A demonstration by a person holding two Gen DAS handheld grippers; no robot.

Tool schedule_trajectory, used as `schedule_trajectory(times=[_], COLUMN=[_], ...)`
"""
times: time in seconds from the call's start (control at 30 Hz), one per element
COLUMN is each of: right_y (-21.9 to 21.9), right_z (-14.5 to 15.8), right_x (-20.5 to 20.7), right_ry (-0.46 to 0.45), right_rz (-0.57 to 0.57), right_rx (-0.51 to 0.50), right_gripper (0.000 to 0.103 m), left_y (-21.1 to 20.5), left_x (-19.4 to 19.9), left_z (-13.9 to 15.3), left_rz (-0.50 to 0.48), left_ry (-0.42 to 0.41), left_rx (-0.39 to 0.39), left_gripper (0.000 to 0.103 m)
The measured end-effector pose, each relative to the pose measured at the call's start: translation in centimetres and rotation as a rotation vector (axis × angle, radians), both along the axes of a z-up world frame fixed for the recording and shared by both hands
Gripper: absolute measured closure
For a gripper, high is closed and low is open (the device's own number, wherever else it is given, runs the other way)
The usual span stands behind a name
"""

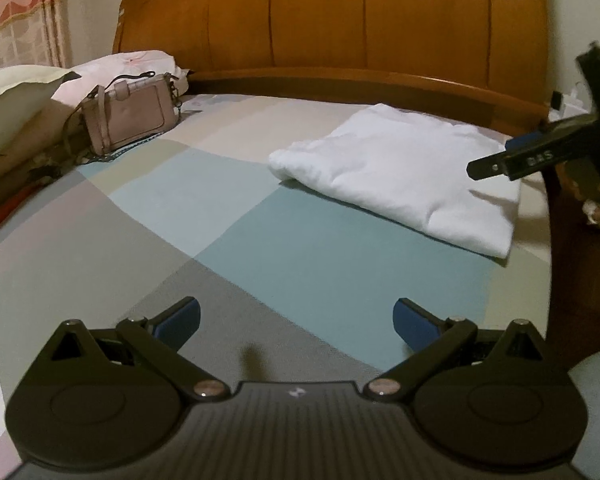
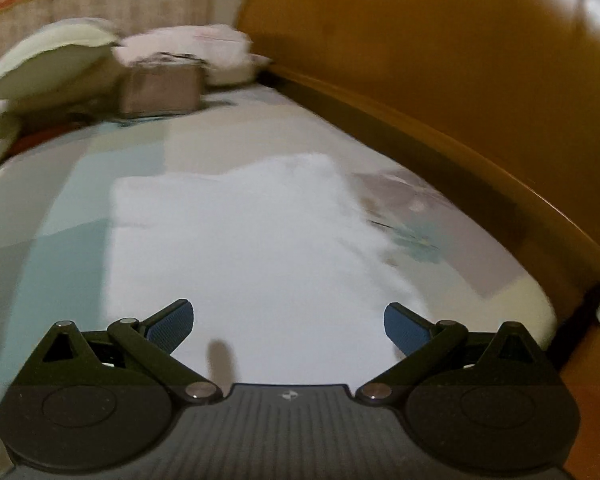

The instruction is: Fold clothes

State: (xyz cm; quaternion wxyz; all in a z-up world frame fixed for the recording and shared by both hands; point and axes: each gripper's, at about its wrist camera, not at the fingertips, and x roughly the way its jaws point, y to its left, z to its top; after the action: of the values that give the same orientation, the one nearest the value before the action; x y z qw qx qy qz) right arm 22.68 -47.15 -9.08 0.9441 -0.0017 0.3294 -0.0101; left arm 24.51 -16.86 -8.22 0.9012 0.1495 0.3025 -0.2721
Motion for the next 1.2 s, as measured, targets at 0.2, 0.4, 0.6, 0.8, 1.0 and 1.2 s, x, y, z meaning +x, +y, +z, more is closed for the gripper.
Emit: schedule_trajectory(times=[0.2, 0.4, 0.6, 0.8, 1.0, 1.2], right_y=[1.8, 1.7, 3.3, 4.0, 5.3, 6.6], right_z=[-1.9, -0.1, 2.3, 4.6, 6.3, 7.4], right_x=[-0.2, -1.3, -3.5, -6.7, -10.0, -13.2], right_ry=[0.117, 0.162, 0.159, 0.144, 0.142, 0.129], right_rz=[0.017, -0.062, -0.069, -0.132, -0.180, -0.182], right_rx=[0.011, 0.064, 0.004, 0.041, 0.076, 0.099], right_gripper=[0.000, 0.000, 0.000, 0.000, 0.000, 0.000], left_y=[-0.4, -0.3, -0.3, -0.6, -0.7, -1.4], left_x=[-0.2, -0.8, -1.9, -3.9, -6.1, -8.2], left_z=[0.1, 1.3, 3.4, 5.7, 7.8, 9.0], left_rz=[-0.029, -0.036, -0.029, 0.005, 0.024, 0.016], left_ry=[0.015, 0.020, 0.015, 0.001, 0.010, 0.008], left_rx=[-0.003, -0.041, -0.084, -0.097, -0.144, -0.146], left_gripper=[0.001, 0.001, 0.001, 0.001, 0.001, 0.001])
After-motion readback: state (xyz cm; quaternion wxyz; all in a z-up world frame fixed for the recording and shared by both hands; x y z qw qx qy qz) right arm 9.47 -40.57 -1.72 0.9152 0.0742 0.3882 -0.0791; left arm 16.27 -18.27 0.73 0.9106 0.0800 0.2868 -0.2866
